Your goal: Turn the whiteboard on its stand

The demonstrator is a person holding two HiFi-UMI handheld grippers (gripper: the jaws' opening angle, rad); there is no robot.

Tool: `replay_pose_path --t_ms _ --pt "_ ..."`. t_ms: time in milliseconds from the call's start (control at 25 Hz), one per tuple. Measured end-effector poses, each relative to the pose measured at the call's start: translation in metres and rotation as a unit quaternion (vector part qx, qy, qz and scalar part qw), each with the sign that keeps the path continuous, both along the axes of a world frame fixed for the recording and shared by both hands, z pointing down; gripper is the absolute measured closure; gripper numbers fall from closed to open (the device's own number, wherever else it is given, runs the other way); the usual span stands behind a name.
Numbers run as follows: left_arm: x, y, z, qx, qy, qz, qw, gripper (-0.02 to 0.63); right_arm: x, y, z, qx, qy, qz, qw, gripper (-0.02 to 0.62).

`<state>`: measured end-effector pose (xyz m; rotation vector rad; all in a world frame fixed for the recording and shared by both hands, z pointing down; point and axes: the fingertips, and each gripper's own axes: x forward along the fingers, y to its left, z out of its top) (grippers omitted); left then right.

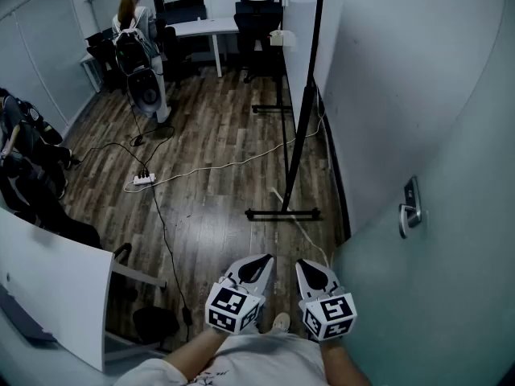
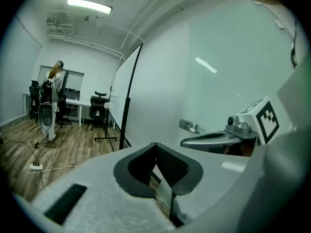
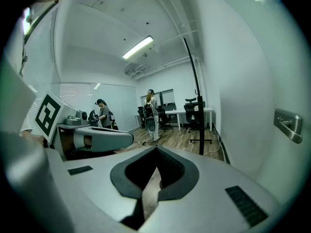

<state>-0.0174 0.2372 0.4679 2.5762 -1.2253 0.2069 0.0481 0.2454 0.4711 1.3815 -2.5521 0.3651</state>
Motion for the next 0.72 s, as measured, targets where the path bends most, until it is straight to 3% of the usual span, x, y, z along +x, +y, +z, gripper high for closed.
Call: replay_pose_path --t_ms 400,720 --pt "0.002 -0.001 0.001 -0.001 -0.001 0.0 1.0 0.595 0.002 -0.004 0.0 0.002 0.006 -0.006 1.0 0.589" --pt "-0.006 -0.003 -0.001 0.001 -0.001 0.007 1.0 0.595 -0.002 -0.007 0.002 -0.006 -0.019 0.018 1.0 0.589"
